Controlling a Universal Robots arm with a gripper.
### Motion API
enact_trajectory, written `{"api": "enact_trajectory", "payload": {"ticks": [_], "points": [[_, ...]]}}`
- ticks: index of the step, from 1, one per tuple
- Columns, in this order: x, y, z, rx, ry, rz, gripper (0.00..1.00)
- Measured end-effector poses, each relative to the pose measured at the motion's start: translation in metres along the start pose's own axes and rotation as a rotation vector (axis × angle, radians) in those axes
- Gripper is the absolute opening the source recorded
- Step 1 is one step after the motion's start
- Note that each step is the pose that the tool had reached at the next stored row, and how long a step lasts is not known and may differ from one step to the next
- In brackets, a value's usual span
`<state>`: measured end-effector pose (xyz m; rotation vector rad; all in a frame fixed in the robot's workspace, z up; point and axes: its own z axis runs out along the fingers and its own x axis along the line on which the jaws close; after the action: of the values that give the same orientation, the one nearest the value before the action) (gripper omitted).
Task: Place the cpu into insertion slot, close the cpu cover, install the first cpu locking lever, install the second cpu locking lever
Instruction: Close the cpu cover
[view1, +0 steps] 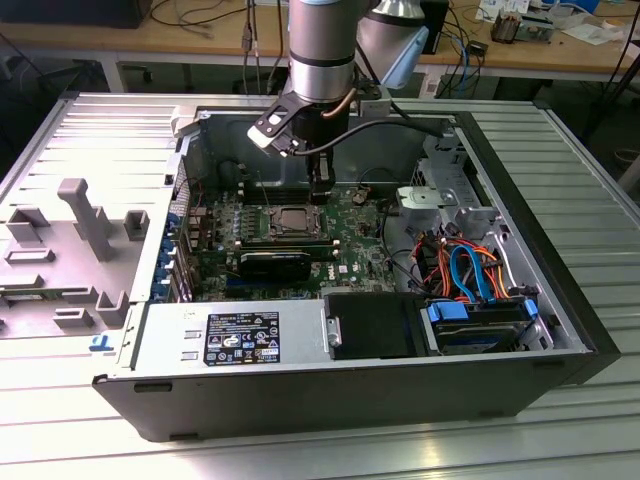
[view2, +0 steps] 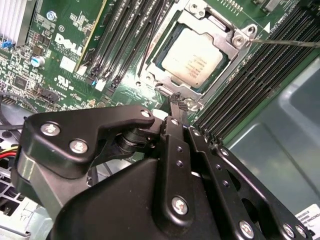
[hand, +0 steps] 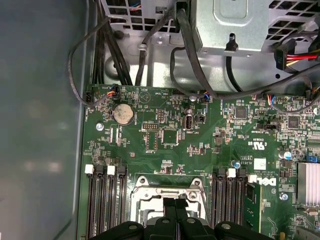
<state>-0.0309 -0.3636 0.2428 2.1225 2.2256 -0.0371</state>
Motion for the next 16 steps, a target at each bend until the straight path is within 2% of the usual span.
{"api": "enact_trajectory", "payload": {"ticks": [3, 10, 16], "points": [[0.0001, -0.0034, 0.0000, 0.0001, 0.0000, 0.000, 0.11], [0.0007, -0.0171, 0.0000, 0.0007, 0.0000, 0.000, 0.11], [0.0009, -0.0243, 0.0002, 0.0022, 0.0001, 0.000, 0.11]]}}
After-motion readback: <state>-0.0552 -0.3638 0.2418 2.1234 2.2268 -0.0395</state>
